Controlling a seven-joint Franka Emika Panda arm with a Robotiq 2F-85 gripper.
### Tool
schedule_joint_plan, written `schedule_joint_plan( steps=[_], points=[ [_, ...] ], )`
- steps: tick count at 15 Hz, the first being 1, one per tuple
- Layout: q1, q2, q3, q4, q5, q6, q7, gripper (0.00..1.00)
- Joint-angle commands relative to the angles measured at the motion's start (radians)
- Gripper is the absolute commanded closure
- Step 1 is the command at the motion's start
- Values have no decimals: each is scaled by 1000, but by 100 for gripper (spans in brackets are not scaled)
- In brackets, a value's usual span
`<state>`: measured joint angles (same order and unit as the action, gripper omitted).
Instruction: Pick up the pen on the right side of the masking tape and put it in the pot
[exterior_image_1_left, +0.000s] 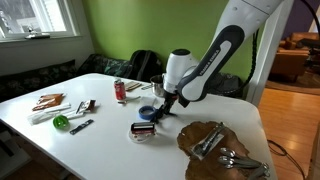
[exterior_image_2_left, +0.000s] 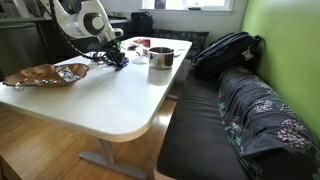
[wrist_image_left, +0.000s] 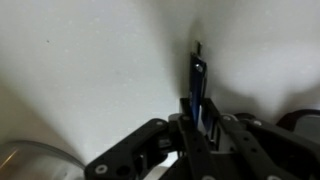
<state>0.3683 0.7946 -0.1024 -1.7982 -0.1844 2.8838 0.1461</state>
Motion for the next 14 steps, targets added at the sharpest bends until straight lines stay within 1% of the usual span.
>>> schedule_joint_plan(
  steps=[1, 3, 4, 5, 6, 7, 8, 9, 10, 11, 13, 14],
  points=[
    [6, 13, -7, 11, 5, -68, 26, 96],
    [15, -5, -21, 1, -2, -86, 45, 96],
    [18, -36, -34, -23, -7, -94, 58, 96],
    [31, -56, -62, -43, -16, -103, 87, 96],
    [35, -81, -82, -65, -25, -135, 98, 96],
    [27, -106, -87, -87, -30, -177, 94, 96],
    [13, -127, -84, -104, -32, -201, 88, 96],
    [-15, -156, -61, -131, -27, -208, 61, 96],
    [-47, -190, -32, -160, -19, -195, 26, 96],
    [-57, -219, -23, -185, -21, -183, 12, 96],
    [-63, -275, -27, -226, -40, -160, 12, 96],
    [-54, -297, -42, -242, -59, -139, 31, 96]
  ],
)
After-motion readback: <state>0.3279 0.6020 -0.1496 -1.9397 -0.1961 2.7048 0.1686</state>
